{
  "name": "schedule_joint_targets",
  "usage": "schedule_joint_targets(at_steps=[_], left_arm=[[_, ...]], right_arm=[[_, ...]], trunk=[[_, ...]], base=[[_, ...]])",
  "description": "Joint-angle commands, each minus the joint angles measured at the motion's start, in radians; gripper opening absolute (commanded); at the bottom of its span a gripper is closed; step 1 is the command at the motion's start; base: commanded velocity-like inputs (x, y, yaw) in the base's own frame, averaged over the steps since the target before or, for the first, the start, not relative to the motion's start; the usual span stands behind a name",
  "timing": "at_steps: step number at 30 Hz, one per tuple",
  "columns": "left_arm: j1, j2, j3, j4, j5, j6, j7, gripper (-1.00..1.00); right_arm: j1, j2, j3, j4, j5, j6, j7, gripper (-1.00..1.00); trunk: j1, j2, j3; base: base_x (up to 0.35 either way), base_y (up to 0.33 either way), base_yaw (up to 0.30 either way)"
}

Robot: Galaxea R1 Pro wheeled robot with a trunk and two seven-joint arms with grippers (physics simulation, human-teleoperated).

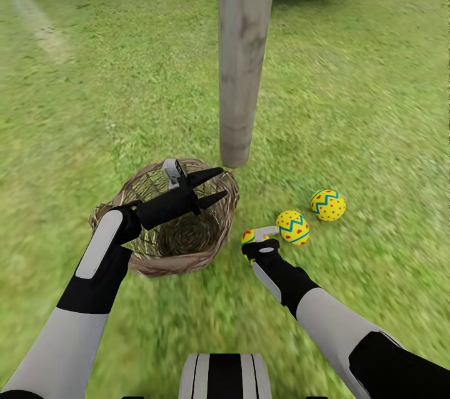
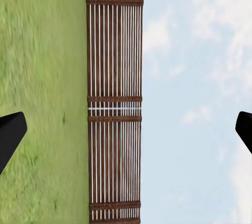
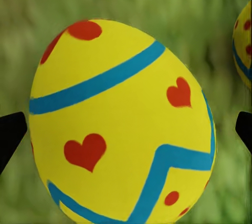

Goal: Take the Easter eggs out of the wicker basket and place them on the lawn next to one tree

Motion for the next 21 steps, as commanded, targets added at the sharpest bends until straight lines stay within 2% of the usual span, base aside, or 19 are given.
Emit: schedule_joint_targets(at_steps=[1,21], left_arm=[[-0.001,0.001,-0.001,0.0,-0.004,0.001,-0.004,1.0],[-0.001,-0.004,-0.002,-0.001,-0.004,0.003,-0.004,1.0]], right_arm=[[-0.001,-0.001,0.007,-0.001,-0.009,0.004,-0.009,1.0],[-0.001,0.0,0.007,-0.001,-0.009,0.004,-0.009,1.0]], trunk=[[-0.001,0.0,0.003],[-0.01,0.005,0.081]], base=[[0.0,0.0,0.0],[0.0,0.0,0.0]])
